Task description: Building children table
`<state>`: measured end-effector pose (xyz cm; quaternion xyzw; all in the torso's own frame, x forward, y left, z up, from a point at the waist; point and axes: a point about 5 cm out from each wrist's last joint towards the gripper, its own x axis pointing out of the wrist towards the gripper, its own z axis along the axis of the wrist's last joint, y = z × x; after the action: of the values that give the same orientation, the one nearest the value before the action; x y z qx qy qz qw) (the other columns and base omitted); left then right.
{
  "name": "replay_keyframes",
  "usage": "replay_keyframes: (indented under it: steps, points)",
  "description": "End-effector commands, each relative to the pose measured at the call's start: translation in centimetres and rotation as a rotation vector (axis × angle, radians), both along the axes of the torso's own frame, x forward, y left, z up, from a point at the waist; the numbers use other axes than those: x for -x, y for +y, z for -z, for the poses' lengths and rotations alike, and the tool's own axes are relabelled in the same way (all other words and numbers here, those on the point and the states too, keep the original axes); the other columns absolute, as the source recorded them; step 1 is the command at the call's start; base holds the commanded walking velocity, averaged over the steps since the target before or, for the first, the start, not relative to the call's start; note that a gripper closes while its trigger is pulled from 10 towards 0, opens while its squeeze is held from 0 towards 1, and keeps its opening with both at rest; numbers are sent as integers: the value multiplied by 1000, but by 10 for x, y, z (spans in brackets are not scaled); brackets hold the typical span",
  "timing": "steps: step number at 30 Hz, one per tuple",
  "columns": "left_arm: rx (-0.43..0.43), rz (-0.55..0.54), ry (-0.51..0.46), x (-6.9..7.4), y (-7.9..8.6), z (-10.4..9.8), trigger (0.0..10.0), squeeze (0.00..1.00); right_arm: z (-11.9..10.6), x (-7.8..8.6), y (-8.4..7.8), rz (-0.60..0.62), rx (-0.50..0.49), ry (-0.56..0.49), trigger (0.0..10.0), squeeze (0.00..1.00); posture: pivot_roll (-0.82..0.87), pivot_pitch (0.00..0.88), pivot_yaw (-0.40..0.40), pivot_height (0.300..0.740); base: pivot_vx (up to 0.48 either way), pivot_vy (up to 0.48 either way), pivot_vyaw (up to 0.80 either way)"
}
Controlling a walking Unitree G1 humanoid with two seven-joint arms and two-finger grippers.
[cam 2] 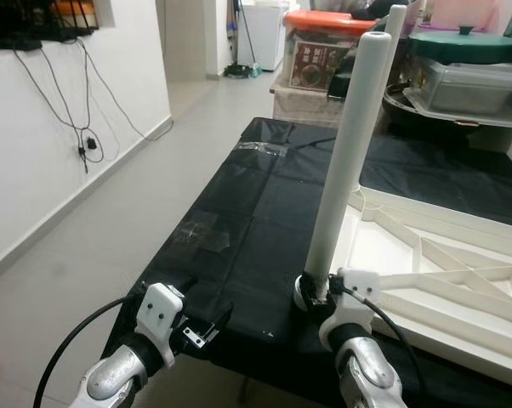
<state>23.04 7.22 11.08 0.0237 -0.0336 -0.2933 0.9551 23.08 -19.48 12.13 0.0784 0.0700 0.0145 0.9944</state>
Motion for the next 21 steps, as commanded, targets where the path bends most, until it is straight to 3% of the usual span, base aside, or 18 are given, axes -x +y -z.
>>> replay_keyframes:
  steps: [1,17,21]
  points:
    - [0,2,17,1,2,2,10000,0,-1,2,2,-13,-21,-1,10000,0,66,0,-28,740,0,0,-788]
    - [-2,-5,30,-2,2,3,10000,0,-3,8,4,-59,22,-31,10000,0,55,0,-19,740,0,0,-767]
    - [13,-24,39,-3,4,3,10000,0,-7,-1,8,-66,70,-55,10000,0,58,0,-22,740,0,0,-105]
